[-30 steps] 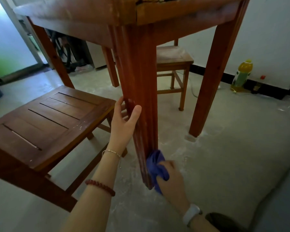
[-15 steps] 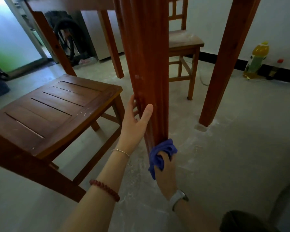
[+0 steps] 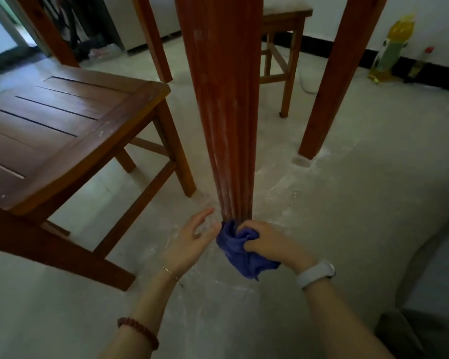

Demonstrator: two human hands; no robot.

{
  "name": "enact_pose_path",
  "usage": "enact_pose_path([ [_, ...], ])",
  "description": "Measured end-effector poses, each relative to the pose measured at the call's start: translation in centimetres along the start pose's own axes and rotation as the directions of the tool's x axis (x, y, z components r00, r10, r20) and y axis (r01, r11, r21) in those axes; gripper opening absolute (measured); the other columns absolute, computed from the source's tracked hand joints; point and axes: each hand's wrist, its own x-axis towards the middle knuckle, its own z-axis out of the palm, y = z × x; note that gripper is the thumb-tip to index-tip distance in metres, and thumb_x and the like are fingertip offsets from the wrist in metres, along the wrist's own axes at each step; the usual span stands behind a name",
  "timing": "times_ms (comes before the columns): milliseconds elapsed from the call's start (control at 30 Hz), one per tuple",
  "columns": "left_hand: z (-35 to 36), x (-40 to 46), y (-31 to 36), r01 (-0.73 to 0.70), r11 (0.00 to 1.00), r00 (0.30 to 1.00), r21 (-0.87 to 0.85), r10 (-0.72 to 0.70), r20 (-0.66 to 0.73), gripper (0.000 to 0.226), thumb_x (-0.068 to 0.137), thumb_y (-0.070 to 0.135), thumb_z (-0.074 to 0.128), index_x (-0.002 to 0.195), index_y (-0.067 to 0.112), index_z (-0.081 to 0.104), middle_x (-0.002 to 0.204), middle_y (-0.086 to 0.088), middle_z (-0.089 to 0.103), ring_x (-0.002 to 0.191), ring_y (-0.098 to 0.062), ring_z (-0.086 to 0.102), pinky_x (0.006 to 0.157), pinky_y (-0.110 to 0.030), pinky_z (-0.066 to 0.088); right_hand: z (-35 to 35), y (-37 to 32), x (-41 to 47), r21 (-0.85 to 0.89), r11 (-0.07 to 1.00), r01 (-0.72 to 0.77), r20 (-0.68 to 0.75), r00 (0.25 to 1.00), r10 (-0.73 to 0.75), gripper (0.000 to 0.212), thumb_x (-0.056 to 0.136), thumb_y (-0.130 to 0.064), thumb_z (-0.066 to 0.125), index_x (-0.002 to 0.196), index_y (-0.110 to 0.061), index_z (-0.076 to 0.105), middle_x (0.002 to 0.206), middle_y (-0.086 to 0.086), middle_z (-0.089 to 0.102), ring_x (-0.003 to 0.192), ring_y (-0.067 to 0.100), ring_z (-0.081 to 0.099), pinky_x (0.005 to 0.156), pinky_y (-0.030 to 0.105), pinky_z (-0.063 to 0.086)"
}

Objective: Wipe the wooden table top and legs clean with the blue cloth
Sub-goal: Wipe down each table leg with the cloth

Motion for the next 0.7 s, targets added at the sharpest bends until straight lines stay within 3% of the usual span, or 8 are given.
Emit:
enact_pose_path([
  [67, 0.0, -0.4, -0.1, -0.031, 0.996, 0.994, -0.087, 0.040, 0.104, 0.035, 0.087, 0.028, 0.055, 0.122, 0.029, 0.047, 0.121, 0.015, 0.049, 0.118, -0.006, 0.044, 0.086, -0.010, 0.040, -1.4, -1.6, -0.9, 0.118, 0.993, 0.024, 0.030, 0.999, -0.028, 0.023, 0.073, 0.003, 0.056, 0.090, -0.013, 0.054, 0.085, 0.002, 0.055, 0.075, 0.010, 0.053, 0.063, 0.011, 0.042],
  [200, -0.6, -0.6, -0.4, 0.024, 0.979, 0.979, -0.202, 0.018, 0.204, 0.040, 0.070, 0.042, 0.067, 0.106, 0.031, 0.057, 0.109, 0.008, 0.062, 0.102, -0.009, 0.059, 0.081, -0.018, 0.050, -2.4, -1.9, -1.5, 0.307, 0.950, 0.059, -0.070, 0.997, -0.040, 0.027, 0.062, -0.011, 0.052, 0.087, -0.019, 0.054, 0.083, 0.000, 0.057, 0.067, 0.000, 0.058, 0.064, 0.015, 0.047],
  [300, -0.6, -0.7, -0.4, 0.057, 0.964, 0.982, -0.260, -0.007, 0.187, 0.049, 0.056, 0.049, 0.072, 0.092, 0.018, 0.060, 0.091, 0.000, 0.065, 0.085, -0.015, 0.061, 0.081, -0.031, 0.050, -1.7, -1.2, -1.7, 0.402, 0.914, 0.058, -0.080, 0.996, -0.028, 0.028, 0.065, -0.011, 0.052, 0.092, -0.017, 0.055, 0.086, 0.004, 0.059, 0.069, 0.004, 0.061, 0.065, 0.019, 0.050],
  [367, -0.5, -0.7, -0.4, 0.060, 0.949, 0.992, -0.311, -0.022, 0.124, 0.044, 0.060, 0.043, 0.078, 0.087, 0.015, 0.058, 0.085, -0.001, 0.064, 0.082, -0.017, 0.060, 0.077, -0.033, 0.049, -1.0, -0.7, -1.8, 0.428, 0.901, 0.069, -0.103, 0.994, -0.027, 0.028, 0.067, -0.011, 0.052, 0.095, -0.015, 0.056, 0.088, 0.006, 0.060, 0.073, 0.008, 0.062, 0.066, 0.021, 0.051],
  [433, -0.2, -0.7, -0.4, 0.022, 0.962, 0.998, -0.272, -0.005, 0.062, 0.026, 0.073, 0.032, 0.070, 0.087, 0.015, 0.057, 0.087, 0.001, 0.062, 0.083, -0.014, 0.059, 0.074, -0.026, 0.049, -0.3, -0.4, -2.0, 0.436, 0.896, 0.081, -0.138, 0.990, -0.023, 0.027, 0.068, -0.011, 0.053, 0.094, -0.014, 0.056, 0.088, 0.006, 0.060, 0.072, 0.007, 0.062, 0.066, 0.020, 0.050],
  [500, 0.1, -0.8, -0.5, -0.113, 0.979, 0.993, -0.168, 0.105, -0.059, 0.012, 0.081, 0.019, 0.064, 0.089, 0.018, 0.055, 0.092, 0.002, 0.059, 0.084, -0.009, 0.056, 0.074, -0.018, 0.045, 0.1, -0.3, -2.1, 0.485, 0.871, 0.077, -0.134, 0.991, -0.012, 0.026, 0.069, -0.013, 0.055, 0.095, -0.014, 0.056, 0.090, 0.004, 0.061, 0.075, 0.005, 0.062, 0.068, 0.019, 0.050],
  [600, 0.2, -1.1, -0.7, -0.315, 0.945, 0.924, 0.085, 0.326, -0.201, 0.022, 0.079, 0.007, 0.066, 0.083, 0.024, 0.052, 0.090, 0.005, 0.050, 0.083, 0.005, 0.050, 0.075, -0.005, 0.038, 0.4, -0.5, -2.1, 0.608, 0.794, -0.007, -0.025, 0.999, 0.028, 0.035, 0.075, -0.027, 0.065, 0.108, -0.018, 0.056, 0.107, 0.001, 0.064, 0.096, 0.009, 0.063, 0.080, 0.023, 0.050],
  [700, 0.3, -1.3, -0.3, -0.432, 0.873, 0.865, 0.227, 0.472, -0.169, 0.019, 0.079, 0.007, 0.067, 0.087, 0.020, 0.054, 0.088, 0.011, 0.047, 0.085, 0.013, 0.047, 0.077, -0.002, 0.036, 0.6, -1.2, -1.8, 0.523, 0.849, -0.075, 0.021, 0.997, 0.075, 0.046, 0.075, -0.040, 0.063, 0.117, -0.023, 0.053, 0.120, 0.003, 0.060, 0.109, 0.018, 0.059, 0.093, 0.032, 0.048],
])
